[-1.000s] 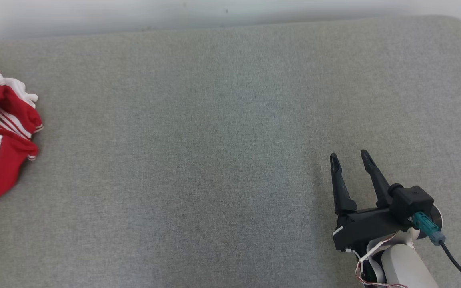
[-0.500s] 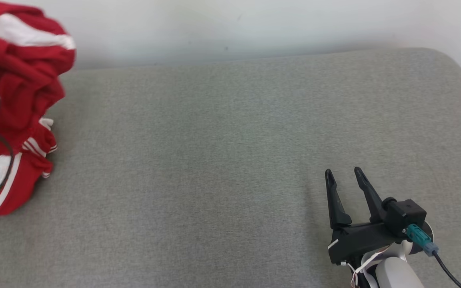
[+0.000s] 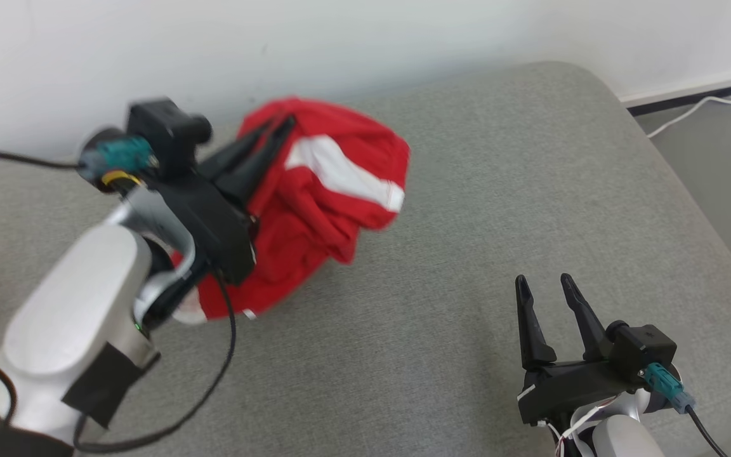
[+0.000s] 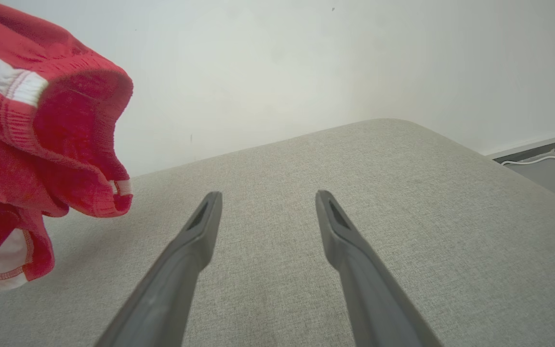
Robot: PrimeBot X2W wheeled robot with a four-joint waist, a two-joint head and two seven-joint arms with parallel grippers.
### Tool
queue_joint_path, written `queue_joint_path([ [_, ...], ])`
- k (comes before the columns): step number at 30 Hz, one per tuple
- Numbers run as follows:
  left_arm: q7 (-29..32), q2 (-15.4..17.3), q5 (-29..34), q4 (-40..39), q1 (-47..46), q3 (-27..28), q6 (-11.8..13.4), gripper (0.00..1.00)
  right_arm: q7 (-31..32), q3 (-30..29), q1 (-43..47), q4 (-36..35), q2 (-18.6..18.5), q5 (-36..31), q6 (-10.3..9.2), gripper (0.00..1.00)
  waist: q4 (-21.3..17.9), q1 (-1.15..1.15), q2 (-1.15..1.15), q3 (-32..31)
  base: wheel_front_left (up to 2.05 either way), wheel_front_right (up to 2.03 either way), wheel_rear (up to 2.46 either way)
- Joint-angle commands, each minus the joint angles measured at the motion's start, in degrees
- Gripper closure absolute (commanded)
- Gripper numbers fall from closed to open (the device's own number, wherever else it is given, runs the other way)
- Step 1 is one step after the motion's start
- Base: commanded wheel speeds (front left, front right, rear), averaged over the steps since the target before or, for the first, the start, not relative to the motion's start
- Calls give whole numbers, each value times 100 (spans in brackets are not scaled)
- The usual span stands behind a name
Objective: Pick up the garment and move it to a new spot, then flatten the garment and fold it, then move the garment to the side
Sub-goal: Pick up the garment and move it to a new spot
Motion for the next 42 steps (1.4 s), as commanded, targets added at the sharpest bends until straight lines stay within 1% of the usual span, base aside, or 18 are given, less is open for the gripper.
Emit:
queue_joint_path([
  [1, -59, 18, -25, -23, 125, -30, 9, 100, -4, 15, 61, -15, 12, -7, 2, 0, -90, 1, 0, 36, 0, 0, 0],
  [7, -354, -240, -138, 139, 705, -215, 72, 100, -5, 49, 52, -9, 13, 20, 2, 0, -207, 1, 0, 21, 0, 0, 0],
  [14, -770, -502, -245, 513, 1281, -366, 109, 100, -5, 29, 74, 13, 14, -62, 2, 0, -186, 1, 0, 14, 0, 0, 0],
  [18, -1020, -681, -270, 944, 1530, -540, 78, 100, -5, 82, 52, 63, 7, -78, 2, 0, -78, 1, 0, -27, 0, 0, 0],
  [23, -1333, -832, -223, 1363, 1609, -709, 53, 100, -5, 90, 6, 88, -36, -114, 2, 0, 24, 1, 0, -69, 0, 0, 0],
  [24, -1402, -861, -191, 1424, 1620, -751, 55, 38, -5, 86, 22, 90, -36, -117, 2, 0, 56, 1, 0, -90, 0, 0, 0],
  [25, -1477, -896, -187, 1471, 1643, -763, 54, 0, -5, 92, 43, 96, -36, -126, 2, 0, 81, 1, 0, -108, 0, 0, 0],
  [28, -1688, -1009, -242, 1534, 1734, -777, 51, 0, -5, 113, 100, 127, -34, -160, 2, 0, 153, 1, 0, -175, 0, 0, 0],
  [35, -2082, -1136, -240, 1290, 1993, -626, 225, 0, -5, 88, 154, 149, -71, -142, 2, 0, 369, 1, 0, -290, 0, 0, 0],
  [39, -2215, -1047, -92, 938, 2314, -375, 450, 0, -5, 61, 205, 116, -94, -155, 2, 0, 551, 1, 0, -345, 0, 0, 0],
  [42, -2255, -917, 119, 666, 2628, -124, 679, 0, -5, 42, 261, 136, -119, -166, 2, 0, 665, 1, 0, -429, 0, 0, 0],
])
